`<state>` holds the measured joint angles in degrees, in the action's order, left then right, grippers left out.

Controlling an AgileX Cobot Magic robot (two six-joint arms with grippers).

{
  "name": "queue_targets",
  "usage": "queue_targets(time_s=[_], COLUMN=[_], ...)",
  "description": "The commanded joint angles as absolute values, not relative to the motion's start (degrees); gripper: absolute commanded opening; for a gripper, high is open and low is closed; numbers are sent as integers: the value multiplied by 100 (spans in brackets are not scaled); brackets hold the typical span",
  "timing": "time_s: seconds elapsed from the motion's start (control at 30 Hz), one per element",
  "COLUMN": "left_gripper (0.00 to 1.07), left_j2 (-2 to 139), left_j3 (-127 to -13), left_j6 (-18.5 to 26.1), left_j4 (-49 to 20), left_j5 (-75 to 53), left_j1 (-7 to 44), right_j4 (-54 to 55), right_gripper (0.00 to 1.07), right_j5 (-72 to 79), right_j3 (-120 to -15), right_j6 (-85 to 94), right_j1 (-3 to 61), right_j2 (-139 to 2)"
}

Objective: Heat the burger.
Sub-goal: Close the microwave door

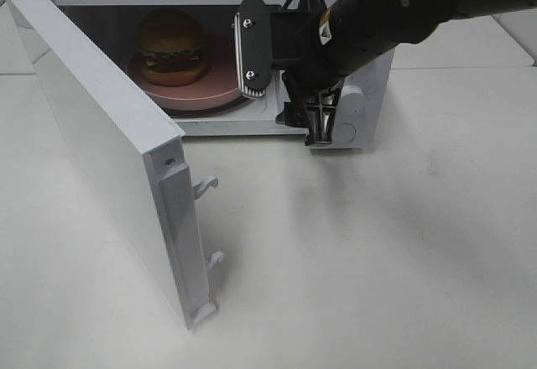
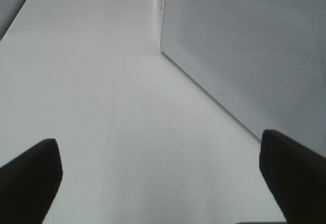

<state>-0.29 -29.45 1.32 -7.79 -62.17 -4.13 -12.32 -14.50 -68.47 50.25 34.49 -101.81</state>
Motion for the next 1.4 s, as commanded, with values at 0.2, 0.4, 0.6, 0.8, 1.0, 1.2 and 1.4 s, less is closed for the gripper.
queue_targets(time_s=[0.2,0.4,0.6,0.8,1.0,1.2,1.4], left_gripper=[98,98,98,98,98,98,98], left_j2=[-120,-120,-120,-120,-120,-120,-120], left_j3=[-2945,-2945,-2945,-2945,-2945,-2945,-2945], left_j6=[143,143,143,143,143,143,143], left_j4=[-802,-802,-802,-802,-802,-802,-802], left_j5=[-6136,-6136,-6136,-6136,-6136,-6136,-6136], left_j1=[-418,-418,-418,-418,-418,-418,-418], right_j4=[-1249,-1249,-1232,-1232,-1232,-1232,-1226], right_gripper=[76,76,76,76,76,76,76], right_j5=[-1467,-1495,-1988,-3111,-3919,-4796,-5793], right_j3=[-6182,-5655,-5334,-5283,-5283,-5283,-5283], right_j6=[4876,4389,3426,1736,539,-292,-647], right_j1=[3272,3272,3272,3272,3272,3272,3272], right_j2=[-9402,-8761,-8233,-7832,-7471,-7099,-6681])
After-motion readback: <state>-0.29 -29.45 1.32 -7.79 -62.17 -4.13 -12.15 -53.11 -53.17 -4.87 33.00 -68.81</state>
